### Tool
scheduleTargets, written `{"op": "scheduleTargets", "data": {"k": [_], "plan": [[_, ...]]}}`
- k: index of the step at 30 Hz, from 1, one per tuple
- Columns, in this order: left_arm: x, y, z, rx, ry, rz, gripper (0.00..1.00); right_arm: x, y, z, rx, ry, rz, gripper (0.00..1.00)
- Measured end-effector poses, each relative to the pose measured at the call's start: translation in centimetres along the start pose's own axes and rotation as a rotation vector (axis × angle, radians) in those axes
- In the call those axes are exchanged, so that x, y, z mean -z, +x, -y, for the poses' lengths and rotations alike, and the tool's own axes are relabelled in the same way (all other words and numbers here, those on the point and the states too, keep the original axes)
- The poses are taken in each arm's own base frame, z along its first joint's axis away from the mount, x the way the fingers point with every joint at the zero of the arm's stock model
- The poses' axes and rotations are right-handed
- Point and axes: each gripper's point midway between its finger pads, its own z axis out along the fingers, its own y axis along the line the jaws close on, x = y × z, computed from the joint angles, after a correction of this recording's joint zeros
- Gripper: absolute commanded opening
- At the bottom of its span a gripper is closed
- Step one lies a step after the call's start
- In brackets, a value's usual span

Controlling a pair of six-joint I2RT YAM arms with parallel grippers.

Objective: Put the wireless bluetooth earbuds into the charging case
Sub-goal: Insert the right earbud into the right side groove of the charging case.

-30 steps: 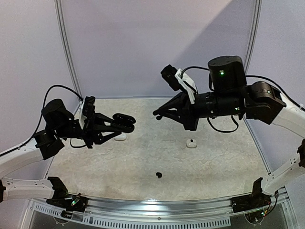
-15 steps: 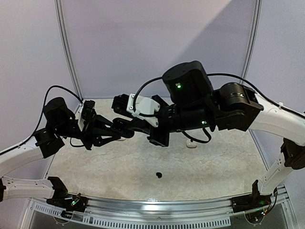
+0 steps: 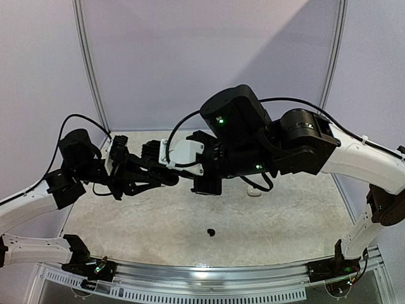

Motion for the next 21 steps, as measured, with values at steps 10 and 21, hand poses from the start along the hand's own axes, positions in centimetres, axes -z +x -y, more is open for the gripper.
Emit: {"op": "scheduleTargets", "data": {"k": [10,21], "plan": [[0.0,-0.1,-0.2,0.042,-0.011,0.002,0.0,-0.7,0.5,-0.2,0.048,0.005,-0.028,0.0],[-0.1,0.1,-0.5,0.066,-0.025,-0.002,0.0,-1.2,1.2,0.2,0.097,0.039,-0.067,0.2]]}}
